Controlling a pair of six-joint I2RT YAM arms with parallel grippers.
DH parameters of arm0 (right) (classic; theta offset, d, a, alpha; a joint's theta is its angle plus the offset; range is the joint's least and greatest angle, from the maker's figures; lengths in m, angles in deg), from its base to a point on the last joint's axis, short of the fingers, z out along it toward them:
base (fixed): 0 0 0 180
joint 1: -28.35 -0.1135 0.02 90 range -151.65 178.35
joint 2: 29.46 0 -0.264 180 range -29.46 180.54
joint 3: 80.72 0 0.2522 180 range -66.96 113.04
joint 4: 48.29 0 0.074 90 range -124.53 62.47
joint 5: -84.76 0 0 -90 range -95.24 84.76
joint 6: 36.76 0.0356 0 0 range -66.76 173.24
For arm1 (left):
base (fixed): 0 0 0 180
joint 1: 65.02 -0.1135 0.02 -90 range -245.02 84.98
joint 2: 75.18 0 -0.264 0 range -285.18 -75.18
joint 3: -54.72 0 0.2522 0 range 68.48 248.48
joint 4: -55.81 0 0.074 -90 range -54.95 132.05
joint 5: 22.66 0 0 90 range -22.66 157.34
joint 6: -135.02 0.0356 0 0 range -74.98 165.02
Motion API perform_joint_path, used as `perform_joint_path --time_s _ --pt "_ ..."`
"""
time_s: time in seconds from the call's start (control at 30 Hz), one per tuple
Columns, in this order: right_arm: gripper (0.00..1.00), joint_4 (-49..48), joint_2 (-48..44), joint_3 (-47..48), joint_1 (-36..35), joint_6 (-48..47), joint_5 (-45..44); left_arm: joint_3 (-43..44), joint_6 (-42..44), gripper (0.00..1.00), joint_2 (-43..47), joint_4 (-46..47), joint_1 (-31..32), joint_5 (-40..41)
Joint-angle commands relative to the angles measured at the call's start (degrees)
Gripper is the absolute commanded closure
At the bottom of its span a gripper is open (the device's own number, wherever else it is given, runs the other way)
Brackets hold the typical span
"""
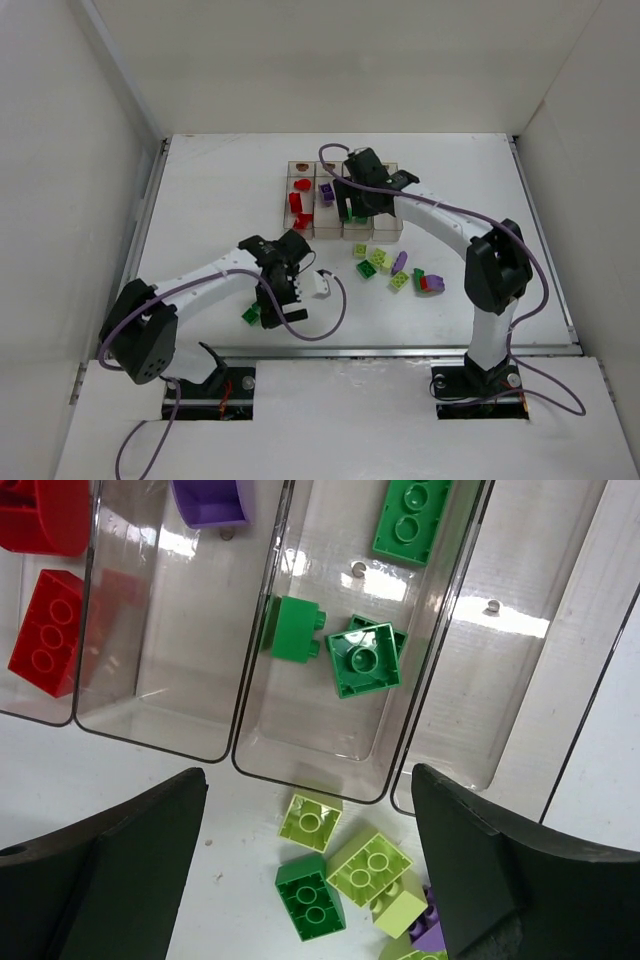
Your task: Sort the legos into containers by color
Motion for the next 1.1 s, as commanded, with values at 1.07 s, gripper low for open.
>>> perform_joint_path --time_s 1.07 --pt "0.1 -1.69 -1.94 -1.83 -0.86 1.66 -2.21 -6.19 -15.99 0.37 -8.8 2.03 -3.96 12.94"
